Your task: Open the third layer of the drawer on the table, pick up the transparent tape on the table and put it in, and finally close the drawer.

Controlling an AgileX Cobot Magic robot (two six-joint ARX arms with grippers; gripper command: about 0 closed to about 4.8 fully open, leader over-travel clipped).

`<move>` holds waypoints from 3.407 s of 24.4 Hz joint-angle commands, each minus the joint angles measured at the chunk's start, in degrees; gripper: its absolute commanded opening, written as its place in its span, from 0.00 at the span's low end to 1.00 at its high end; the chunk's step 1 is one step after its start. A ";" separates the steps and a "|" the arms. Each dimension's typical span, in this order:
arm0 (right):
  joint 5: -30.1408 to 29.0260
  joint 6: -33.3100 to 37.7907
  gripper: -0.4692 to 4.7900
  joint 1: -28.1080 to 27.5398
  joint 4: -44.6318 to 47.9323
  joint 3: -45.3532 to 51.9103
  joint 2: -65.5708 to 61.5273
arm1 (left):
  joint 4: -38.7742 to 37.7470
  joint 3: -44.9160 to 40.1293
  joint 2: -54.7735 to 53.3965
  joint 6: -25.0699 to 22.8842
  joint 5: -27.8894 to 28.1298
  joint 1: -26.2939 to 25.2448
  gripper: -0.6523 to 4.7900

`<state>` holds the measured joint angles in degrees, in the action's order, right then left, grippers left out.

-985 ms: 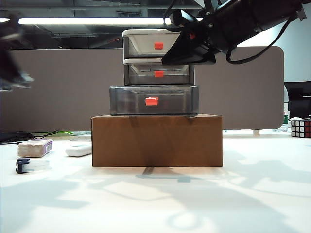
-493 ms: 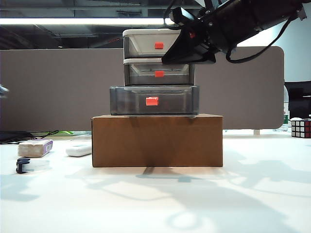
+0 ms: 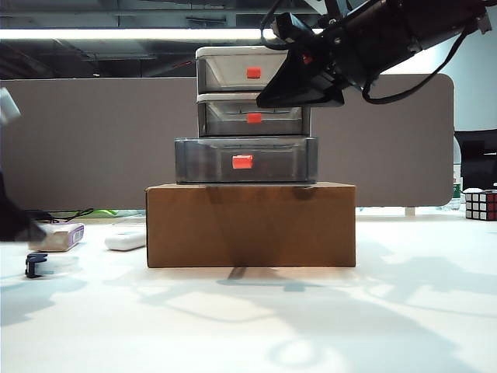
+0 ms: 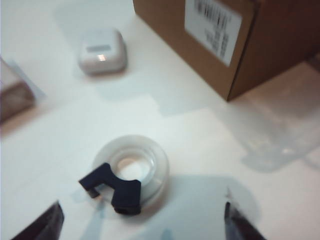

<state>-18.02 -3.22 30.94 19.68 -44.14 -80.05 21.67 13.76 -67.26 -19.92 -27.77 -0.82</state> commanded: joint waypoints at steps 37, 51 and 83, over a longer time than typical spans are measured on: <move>1.55 -0.44 0.08 -0.50 -0.39 -0.26 0.26 | -1.81 11.41 -23.17 -4.04 -8.68 0.00 0.29; 1.40 -0.39 0.08 -0.50 -0.13 -0.31 0.28 | -4.59 11.58 6.78 -2.10 -14.60 2.58 0.27; 2.01 0.00 0.08 -0.55 -1.81 -0.28 7.89 | -7.43 30.10 -13.46 -2.05 -4.37 32.13 0.70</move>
<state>-16.08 -3.29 30.41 17.26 -44.14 -72.42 13.89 43.57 -80.86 -22.09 -31.09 31.35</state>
